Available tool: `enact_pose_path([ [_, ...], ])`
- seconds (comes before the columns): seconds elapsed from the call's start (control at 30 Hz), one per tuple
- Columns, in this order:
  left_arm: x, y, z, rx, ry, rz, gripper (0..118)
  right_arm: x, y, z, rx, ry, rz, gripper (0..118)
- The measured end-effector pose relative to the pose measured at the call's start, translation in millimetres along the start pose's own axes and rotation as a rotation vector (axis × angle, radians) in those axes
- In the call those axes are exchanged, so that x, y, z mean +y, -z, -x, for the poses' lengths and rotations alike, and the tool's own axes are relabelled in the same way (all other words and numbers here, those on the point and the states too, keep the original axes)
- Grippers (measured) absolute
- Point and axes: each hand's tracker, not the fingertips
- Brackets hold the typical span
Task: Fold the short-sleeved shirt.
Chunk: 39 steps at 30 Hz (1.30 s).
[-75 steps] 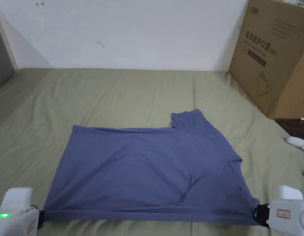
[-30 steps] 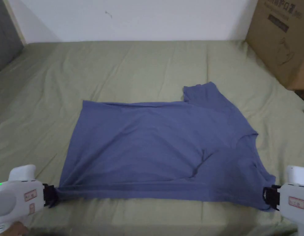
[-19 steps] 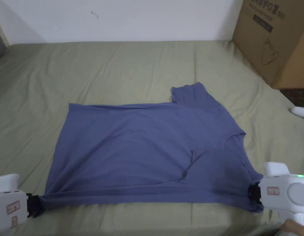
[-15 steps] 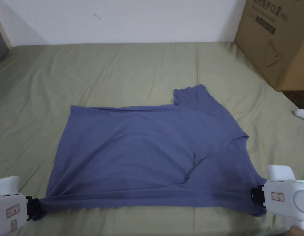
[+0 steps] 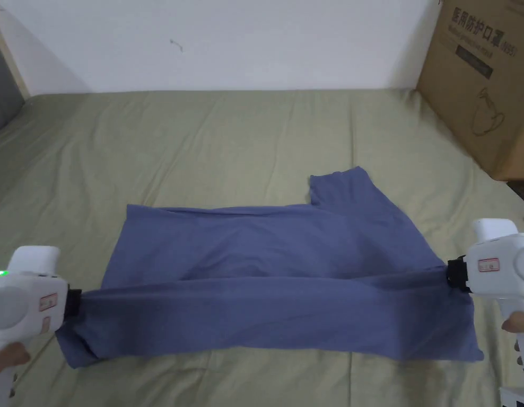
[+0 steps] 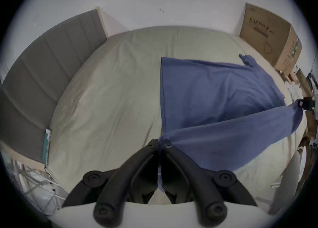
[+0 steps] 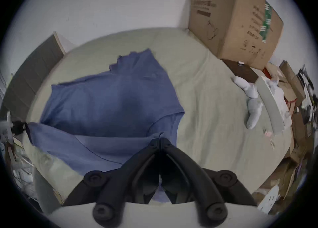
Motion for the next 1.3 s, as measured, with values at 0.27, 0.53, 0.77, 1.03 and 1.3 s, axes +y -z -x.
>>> enact_pose_path([
  [0.27, 0.1, 35.2, -10.0, -0.001, -0.062, 0.004, 95, -5.8, 40.7, -9.1, 0.018, 0.076, 0.085, 44],
  [0.53, -42.4, -4.8, 9.2, -0.069, -0.156, -0.033, 0, -44.1, -15.7, -20.4, 0.016, 0.075, -0.032, 0],
  [0.77, -78.5, -0.9, 9.8, -0.099, -0.204, -0.035, 50, -86.4, -14.3, -16.5, 0.035, 0.115, 0.029, 0],
  [1.03, -85.0, 55.4, 3.5, -0.126, -0.238, 0.094, 14, -104.2, -15.6, -14.6, 0.041, 0.155, 0.052, 0],
  [1.3, -76.4, 31.2, 1.9, -0.129, -0.152, 0.085, 9, -93.6, -11.8, -22.7, 0.052, 0.205, 0.013, 71],
])
